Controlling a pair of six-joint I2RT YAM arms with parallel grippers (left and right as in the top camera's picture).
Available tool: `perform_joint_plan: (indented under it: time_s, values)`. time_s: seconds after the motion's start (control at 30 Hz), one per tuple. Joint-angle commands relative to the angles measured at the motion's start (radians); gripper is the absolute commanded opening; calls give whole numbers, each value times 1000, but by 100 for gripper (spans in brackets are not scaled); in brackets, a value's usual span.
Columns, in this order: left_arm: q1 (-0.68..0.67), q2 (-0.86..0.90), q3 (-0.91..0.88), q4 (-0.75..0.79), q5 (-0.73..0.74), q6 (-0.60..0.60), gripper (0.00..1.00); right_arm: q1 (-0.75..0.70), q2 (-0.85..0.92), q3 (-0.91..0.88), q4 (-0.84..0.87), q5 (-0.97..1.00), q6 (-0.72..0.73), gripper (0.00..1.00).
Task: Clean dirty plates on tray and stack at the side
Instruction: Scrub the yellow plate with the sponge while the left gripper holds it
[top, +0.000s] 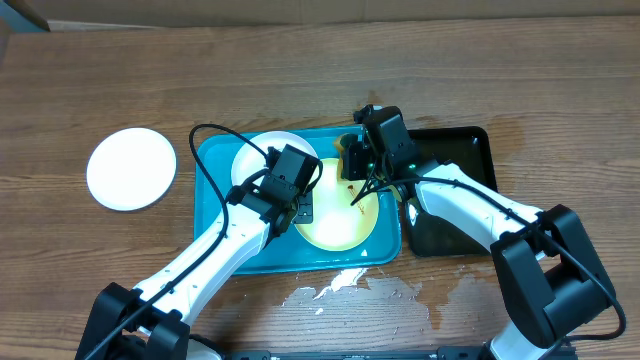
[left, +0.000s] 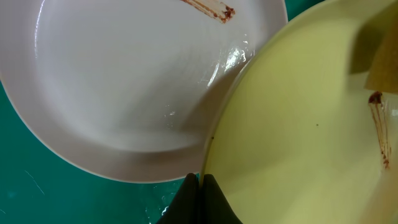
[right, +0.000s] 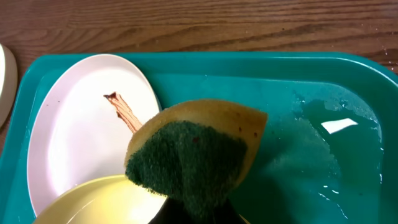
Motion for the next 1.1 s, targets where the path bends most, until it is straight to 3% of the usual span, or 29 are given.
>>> perform_joint_plan:
  time_s: [0.0, 0.63, 1.07]
  values:
    - [1, -13, 18, 2, 5, 8, 4, 12, 6, -30, 25, -9, -9, 4]
    - [1, -13, 18, 2, 4, 8, 4, 48, 49, -33, 8, 5, -35, 4]
    - [39, -13, 18, 3, 5, 6, 4, 48, 49, -33, -124, -23, 26, 4]
